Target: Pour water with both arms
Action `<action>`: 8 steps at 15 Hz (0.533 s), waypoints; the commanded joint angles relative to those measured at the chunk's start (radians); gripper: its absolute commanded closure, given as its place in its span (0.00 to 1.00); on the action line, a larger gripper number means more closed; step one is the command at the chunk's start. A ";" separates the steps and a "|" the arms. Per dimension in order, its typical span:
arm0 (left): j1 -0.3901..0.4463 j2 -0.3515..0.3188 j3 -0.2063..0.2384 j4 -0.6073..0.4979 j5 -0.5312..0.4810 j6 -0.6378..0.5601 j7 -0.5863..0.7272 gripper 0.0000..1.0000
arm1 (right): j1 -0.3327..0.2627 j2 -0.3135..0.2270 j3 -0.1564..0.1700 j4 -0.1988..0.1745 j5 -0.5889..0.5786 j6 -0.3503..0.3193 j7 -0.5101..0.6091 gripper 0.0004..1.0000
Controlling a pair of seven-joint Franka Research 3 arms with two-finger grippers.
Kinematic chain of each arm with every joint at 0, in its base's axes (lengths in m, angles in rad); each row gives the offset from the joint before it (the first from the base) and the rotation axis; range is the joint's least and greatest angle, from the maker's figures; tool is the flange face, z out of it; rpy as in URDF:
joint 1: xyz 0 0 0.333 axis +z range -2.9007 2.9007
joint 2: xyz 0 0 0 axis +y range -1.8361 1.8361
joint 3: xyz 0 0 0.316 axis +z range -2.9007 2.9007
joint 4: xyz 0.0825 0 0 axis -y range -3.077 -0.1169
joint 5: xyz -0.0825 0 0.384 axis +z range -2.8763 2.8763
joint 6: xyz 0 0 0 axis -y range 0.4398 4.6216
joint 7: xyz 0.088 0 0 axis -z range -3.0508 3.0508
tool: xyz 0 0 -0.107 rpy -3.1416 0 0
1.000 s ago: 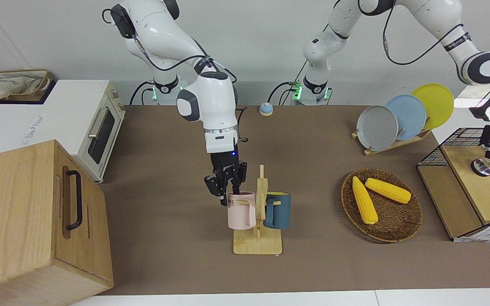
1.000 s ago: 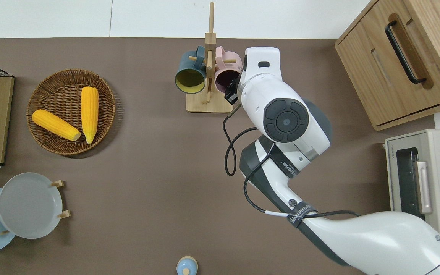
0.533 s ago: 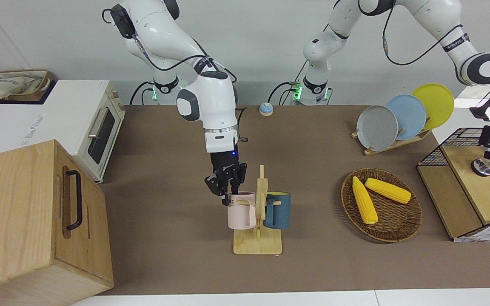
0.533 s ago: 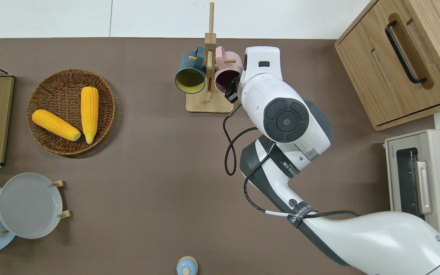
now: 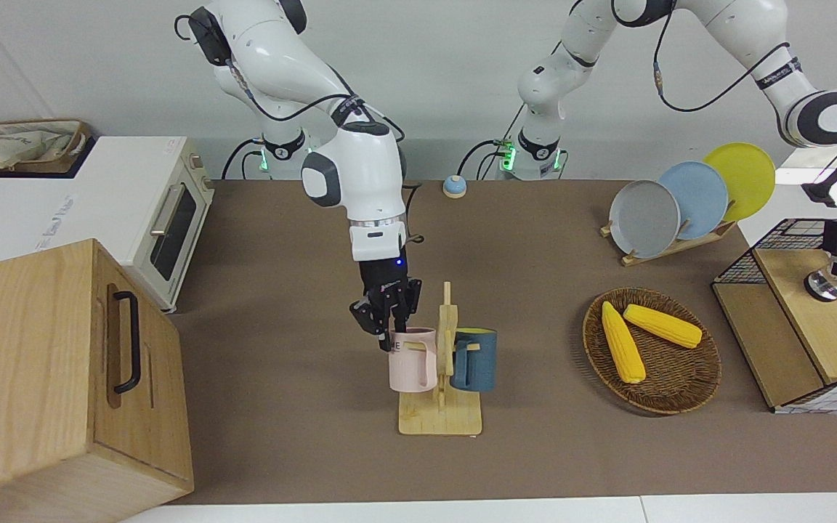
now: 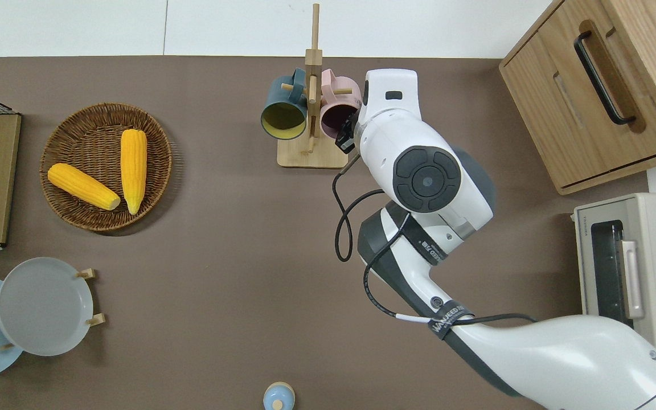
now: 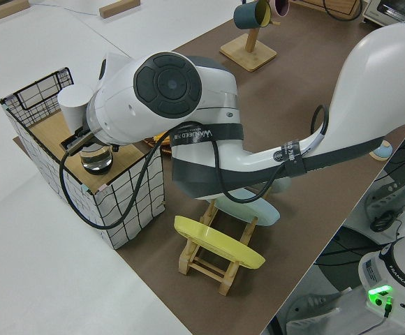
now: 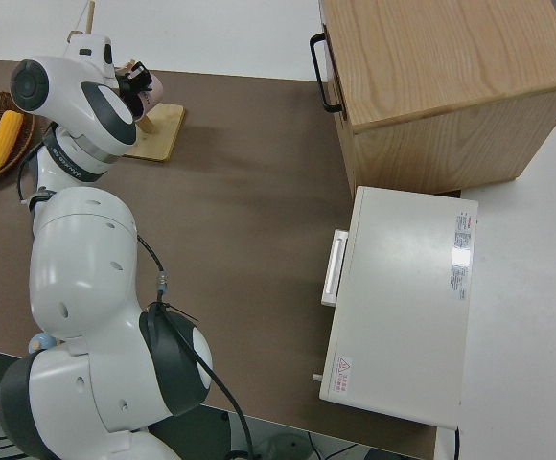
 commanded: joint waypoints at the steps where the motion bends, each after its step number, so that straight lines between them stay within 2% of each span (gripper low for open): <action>1: -0.004 -0.009 -0.001 -0.021 -0.024 0.024 0.017 0.32 | 0.003 0.016 -0.001 0.019 -0.024 0.009 0.021 0.73; 3: -0.004 -0.009 -0.001 -0.021 -0.024 0.024 0.017 0.32 | 0.003 0.016 -0.001 0.019 -0.024 0.009 0.021 0.76; 5: -0.004 -0.009 -0.001 -0.021 -0.024 0.024 0.016 0.44 | 0.003 0.016 -0.001 0.019 -0.024 0.009 0.021 0.76; 8: -0.003 -0.009 -0.001 -0.021 -0.024 0.022 0.013 0.70 | 0.003 0.016 -0.003 0.021 -0.023 0.009 0.018 0.76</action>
